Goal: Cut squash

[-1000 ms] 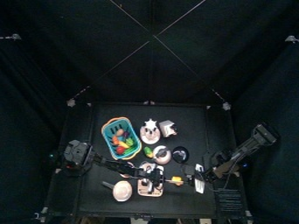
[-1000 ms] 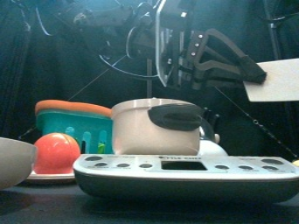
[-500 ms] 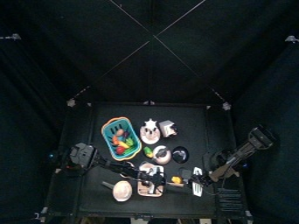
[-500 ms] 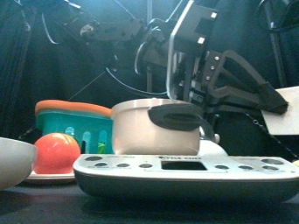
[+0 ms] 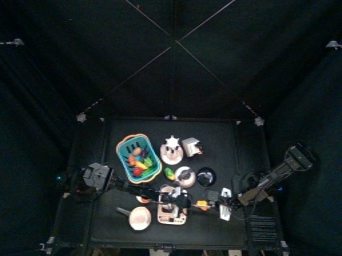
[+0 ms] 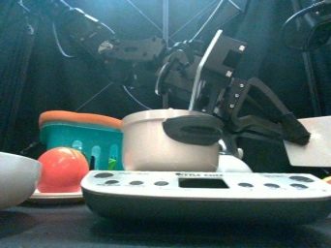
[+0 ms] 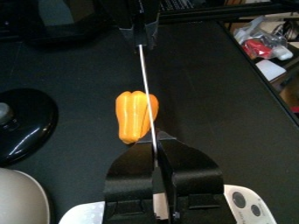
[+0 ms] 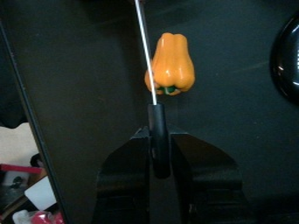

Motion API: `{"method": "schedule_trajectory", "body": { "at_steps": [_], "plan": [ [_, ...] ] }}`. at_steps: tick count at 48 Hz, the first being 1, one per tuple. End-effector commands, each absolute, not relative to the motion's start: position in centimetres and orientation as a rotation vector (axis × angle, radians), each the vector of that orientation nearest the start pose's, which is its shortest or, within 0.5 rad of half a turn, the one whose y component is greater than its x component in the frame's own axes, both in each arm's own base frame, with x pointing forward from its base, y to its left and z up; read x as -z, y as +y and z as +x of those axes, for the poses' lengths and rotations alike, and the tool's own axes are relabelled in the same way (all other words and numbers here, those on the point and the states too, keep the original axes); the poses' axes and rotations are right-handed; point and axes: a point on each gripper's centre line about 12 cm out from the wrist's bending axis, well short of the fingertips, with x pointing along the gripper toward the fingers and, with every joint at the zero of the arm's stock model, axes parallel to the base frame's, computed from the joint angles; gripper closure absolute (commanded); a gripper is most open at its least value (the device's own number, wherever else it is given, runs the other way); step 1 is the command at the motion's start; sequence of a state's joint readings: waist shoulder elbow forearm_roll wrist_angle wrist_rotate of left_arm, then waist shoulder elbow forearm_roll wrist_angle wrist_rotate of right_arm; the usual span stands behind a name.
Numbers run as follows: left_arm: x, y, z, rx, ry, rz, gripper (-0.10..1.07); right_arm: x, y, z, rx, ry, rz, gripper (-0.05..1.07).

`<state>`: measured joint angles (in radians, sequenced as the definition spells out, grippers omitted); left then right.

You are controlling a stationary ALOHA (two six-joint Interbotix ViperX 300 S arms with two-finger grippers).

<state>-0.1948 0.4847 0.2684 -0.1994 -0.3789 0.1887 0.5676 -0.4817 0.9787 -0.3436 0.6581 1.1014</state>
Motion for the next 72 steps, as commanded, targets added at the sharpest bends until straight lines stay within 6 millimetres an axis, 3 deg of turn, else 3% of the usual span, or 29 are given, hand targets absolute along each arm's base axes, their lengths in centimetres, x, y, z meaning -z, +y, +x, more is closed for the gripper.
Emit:
{"method": "schedule_trajectory", "body": {
  "at_steps": [1,22,72],
  "plan": [
    [-14.1,-9.2,52.3,0.118,0.313,0.052,0.63,-18.4,9.5,21.1,0.138,1.037,0.32,0.55],
    [-13.9,-8.0,52.4,0.099,0.319,0.054,0.63,-18.6,8.3,20.7,0.158,1.012,0.325,0.55],
    [-12.8,-8.6,53.3,0.114,0.405,0.036,0.63,-17.3,8.7,20.0,0.143,1.046,0.391,0.55]
  ]
}}
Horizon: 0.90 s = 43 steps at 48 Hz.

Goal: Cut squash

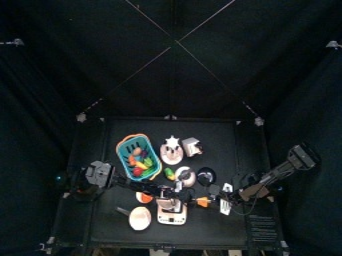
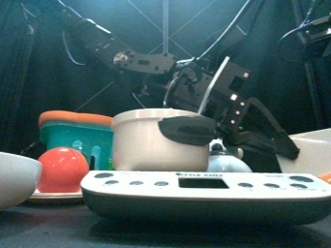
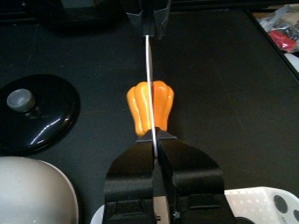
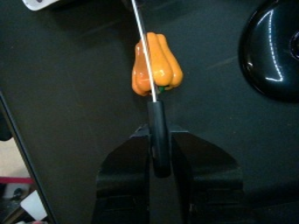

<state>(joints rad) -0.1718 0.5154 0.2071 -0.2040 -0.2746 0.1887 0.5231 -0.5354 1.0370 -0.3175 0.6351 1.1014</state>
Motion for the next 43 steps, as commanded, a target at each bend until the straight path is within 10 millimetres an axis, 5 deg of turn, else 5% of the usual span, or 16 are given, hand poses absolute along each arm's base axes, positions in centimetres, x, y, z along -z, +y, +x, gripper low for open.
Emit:
{"method": "schedule_trajectory", "body": {
  "at_steps": [1,43],
  "plan": [
    [-12.9,-8.6,53.3,0.114,0.407,0.035,0.63,-17.3,8.6,20.0,0.145,1.046,0.391,0.55],
    [-13.0,-9.4,53.6,0.137,0.493,0.016,0.63,-15.8,10.0,19.8,0.086,1.065,0.449,0.55]
  ]
}}
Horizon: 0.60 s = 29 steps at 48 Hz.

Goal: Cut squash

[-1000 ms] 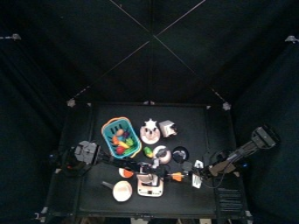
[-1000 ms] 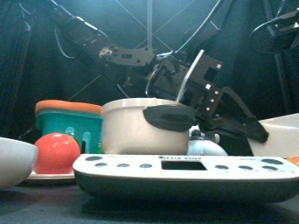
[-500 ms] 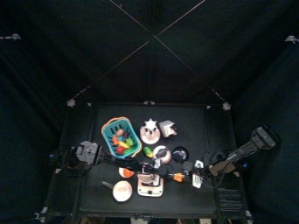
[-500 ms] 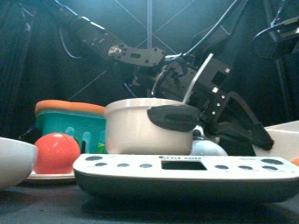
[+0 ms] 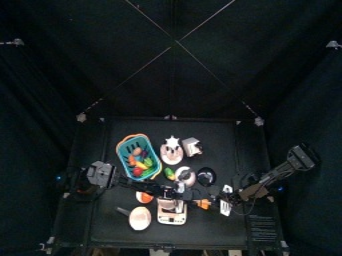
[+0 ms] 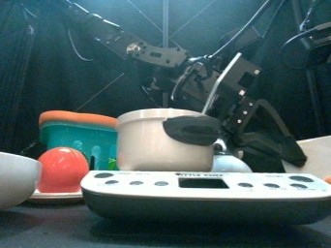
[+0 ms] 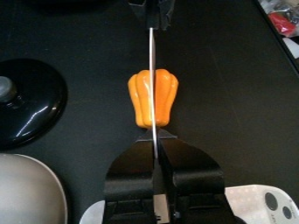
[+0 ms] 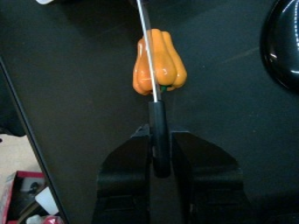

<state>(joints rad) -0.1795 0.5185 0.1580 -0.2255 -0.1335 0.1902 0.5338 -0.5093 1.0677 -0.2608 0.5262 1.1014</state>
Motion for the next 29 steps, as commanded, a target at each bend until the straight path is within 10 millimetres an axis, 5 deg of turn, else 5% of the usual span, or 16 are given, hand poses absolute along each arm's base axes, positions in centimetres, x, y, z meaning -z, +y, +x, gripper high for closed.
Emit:
{"method": "schedule_trajectory", "body": {
  "at_steps": [1,29],
  "plan": [
    [-13.03,-9.36,53.55,0.138,0.494,0.018,0.63,-15.78,10.03,19.85,0.084,1.065,0.447,0.55],
    [-12.66,-9.43,53.49,0.138,0.531,-0.001,0.63,-14.95,10.34,20.24,0.083,1.078,0.445,0.55]
  ]
}}
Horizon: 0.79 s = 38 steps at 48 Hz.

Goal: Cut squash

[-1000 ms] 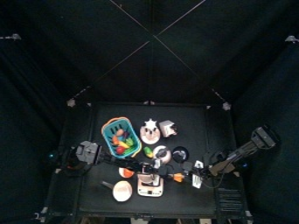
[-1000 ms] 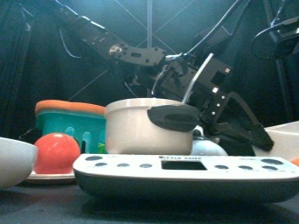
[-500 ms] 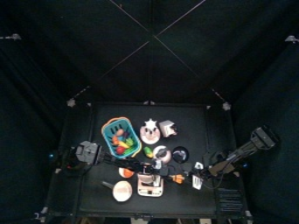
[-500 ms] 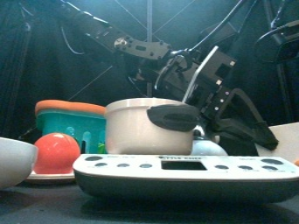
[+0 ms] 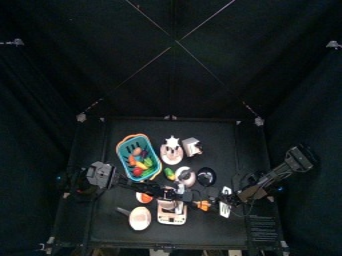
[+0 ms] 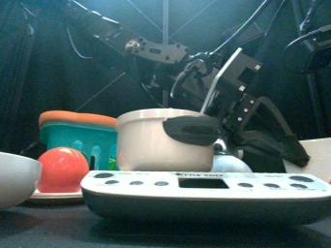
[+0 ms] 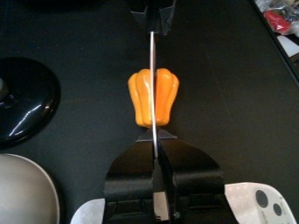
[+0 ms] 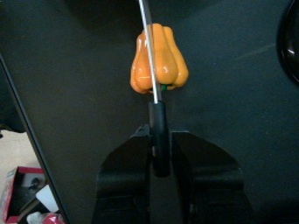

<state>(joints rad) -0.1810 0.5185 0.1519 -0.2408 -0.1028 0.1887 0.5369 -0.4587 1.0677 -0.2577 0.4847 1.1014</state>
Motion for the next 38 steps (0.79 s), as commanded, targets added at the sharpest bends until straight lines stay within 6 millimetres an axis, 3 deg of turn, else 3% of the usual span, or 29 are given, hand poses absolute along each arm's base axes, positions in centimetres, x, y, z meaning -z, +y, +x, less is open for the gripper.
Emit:
{"method": "schedule_trajectory", "body": {
  "at_steps": [1,38],
  "plan": [
    [-12.6,-9.4,53.5,0.139,0.534,-0.001,0.63,-14.9,10.4,20.3,0.081,1.077,0.445,0.55],
    [-11.5,-9.6,53.3,0.145,0.578,0.003,0.64,-13.7,10.3,20.4,0.096,1.104,0.432,0.55]
  ]
}}
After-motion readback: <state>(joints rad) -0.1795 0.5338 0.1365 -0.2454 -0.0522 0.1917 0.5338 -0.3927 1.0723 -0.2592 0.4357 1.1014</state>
